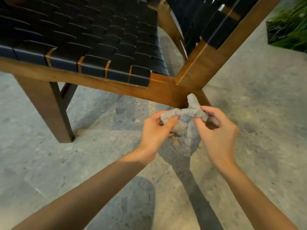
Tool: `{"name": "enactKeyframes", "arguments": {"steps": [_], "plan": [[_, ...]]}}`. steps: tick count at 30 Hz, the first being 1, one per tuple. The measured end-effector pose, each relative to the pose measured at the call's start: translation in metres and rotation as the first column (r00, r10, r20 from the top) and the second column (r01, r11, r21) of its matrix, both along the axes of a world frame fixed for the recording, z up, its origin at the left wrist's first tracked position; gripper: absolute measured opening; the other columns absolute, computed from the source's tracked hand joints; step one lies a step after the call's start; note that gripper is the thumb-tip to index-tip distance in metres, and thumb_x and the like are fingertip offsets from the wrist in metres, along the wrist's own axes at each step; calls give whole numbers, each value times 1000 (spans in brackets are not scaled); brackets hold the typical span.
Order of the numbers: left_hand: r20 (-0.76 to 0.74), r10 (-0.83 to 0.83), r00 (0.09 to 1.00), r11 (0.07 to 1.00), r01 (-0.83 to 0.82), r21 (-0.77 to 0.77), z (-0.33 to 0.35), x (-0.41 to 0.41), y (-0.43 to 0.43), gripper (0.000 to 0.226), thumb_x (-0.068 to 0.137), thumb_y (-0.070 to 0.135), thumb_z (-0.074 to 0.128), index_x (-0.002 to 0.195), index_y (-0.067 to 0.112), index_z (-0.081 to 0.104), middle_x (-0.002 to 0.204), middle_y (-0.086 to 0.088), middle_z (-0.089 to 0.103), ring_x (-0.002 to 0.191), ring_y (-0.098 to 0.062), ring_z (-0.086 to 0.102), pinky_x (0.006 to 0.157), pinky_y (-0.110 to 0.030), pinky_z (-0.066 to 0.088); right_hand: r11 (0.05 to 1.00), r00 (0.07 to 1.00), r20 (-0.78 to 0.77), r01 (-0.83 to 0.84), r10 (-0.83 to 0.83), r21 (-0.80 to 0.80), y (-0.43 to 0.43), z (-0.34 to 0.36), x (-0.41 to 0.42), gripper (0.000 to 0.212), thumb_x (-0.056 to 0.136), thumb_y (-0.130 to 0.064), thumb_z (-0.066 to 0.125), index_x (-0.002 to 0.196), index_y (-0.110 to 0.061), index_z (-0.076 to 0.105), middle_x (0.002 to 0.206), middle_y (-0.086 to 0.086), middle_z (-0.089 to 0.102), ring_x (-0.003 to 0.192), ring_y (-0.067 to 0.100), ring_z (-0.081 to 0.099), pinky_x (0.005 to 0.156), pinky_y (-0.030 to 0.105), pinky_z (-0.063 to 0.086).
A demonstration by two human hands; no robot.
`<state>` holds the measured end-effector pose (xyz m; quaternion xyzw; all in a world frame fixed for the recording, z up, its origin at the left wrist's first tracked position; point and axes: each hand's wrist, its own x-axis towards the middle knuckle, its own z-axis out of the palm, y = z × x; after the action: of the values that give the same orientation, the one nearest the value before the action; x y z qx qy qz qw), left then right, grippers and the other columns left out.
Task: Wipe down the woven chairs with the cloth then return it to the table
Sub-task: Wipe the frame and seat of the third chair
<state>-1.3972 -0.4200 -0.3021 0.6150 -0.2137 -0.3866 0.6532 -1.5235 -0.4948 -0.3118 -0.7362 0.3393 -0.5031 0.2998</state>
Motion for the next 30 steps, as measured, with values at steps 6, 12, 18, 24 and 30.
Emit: {"name": "enactKeyframes", "arguments": {"steps": [6,12,18,24,30], "plan": [[289,87,953,995,-70,-71,25,28,51,13,84,19,69,90,30,65,90,8,70,86,-5,68,68,-25,58,976,973,-118,-206,197,-73,25,25,24,23,84,-20,71,104,-25,60,98,-12,62,90,0,60,72,6,47],[367,54,929,999,-49,-25,23,62,76,13,87,19,64,100,20,63,95,1,66,86,-7,66,56,-23,56,942,926,-185,-334,330,8,38,30,54,24,86,-23,69,108,-22,61,104,-13,61,96,4,61,75,12,51],[350,-90,933,995,66,80,7,94,81,21,89,6,60,93,26,60,89,0,66,81,-16,67,65,-32,59,887,806,-379,-449,455,111,39,27,78,26,85,-18,70,109,-23,61,104,-17,59,96,3,57,74,15,51],[254,-457,852,876,381,297,42,137,83,20,87,8,63,89,28,62,89,8,65,80,-6,67,67,-19,56,811,586,-563,-462,583,359,38,67,92,29,84,-23,71,104,-37,55,103,-23,60,93,-1,58,75,23,54],[103,-420,902,836,340,431,115,136,87,16,92,10,57,95,26,57,92,3,60,91,-19,63,76,-30,56,775,493,-598,-415,632,476,38,153,114,26,85,-24,69,99,-39,53,98,-22,59,89,0,58,68,31,57]]}}
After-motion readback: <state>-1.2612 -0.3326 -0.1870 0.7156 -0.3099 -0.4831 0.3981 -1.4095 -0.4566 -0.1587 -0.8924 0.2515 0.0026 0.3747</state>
